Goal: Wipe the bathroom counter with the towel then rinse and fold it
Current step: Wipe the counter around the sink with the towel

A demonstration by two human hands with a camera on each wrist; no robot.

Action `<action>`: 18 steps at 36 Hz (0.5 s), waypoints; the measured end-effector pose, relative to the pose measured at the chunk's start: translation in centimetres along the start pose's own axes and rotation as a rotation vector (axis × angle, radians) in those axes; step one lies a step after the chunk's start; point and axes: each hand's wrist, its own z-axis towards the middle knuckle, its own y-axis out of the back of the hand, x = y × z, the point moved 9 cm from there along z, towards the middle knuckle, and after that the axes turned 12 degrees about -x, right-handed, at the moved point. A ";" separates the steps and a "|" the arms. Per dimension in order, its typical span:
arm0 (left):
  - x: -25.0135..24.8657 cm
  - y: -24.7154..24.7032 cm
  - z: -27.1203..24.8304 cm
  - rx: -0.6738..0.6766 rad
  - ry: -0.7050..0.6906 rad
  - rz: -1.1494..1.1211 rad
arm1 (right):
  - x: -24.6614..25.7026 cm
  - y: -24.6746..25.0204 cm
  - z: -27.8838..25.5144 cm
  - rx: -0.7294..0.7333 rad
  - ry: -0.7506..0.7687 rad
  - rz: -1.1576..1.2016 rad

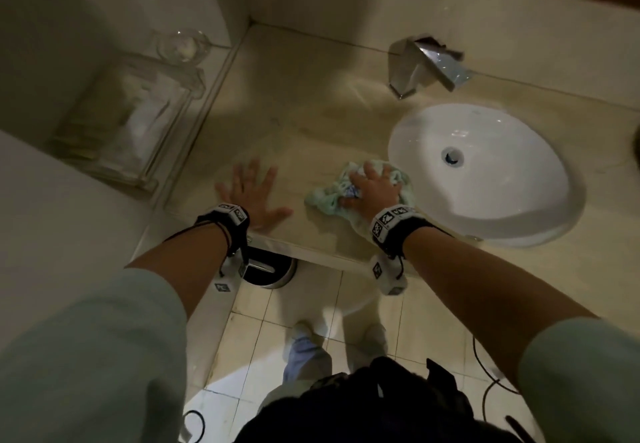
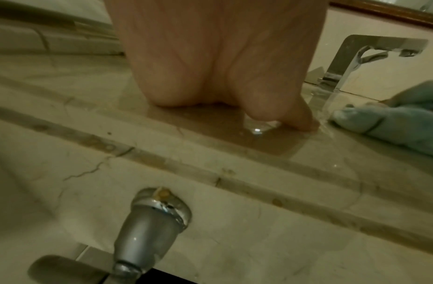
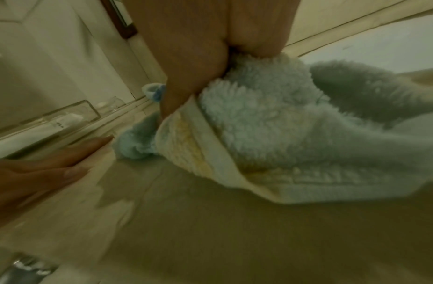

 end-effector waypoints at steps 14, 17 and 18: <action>0.0 -0.2 0.2 0.057 0.005 -0.055 | 2.5 3.9 12.5 -0.066 0.020 0.028; 0.0 -0.3 0.2 0.053 0.011 -0.066 | 3.0 4.3 14.5 -0.072 0.024 0.034; 0.0 -0.3 0.2 0.045 0.013 -0.065 | 3.1 4.4 15.0 -0.070 0.033 0.041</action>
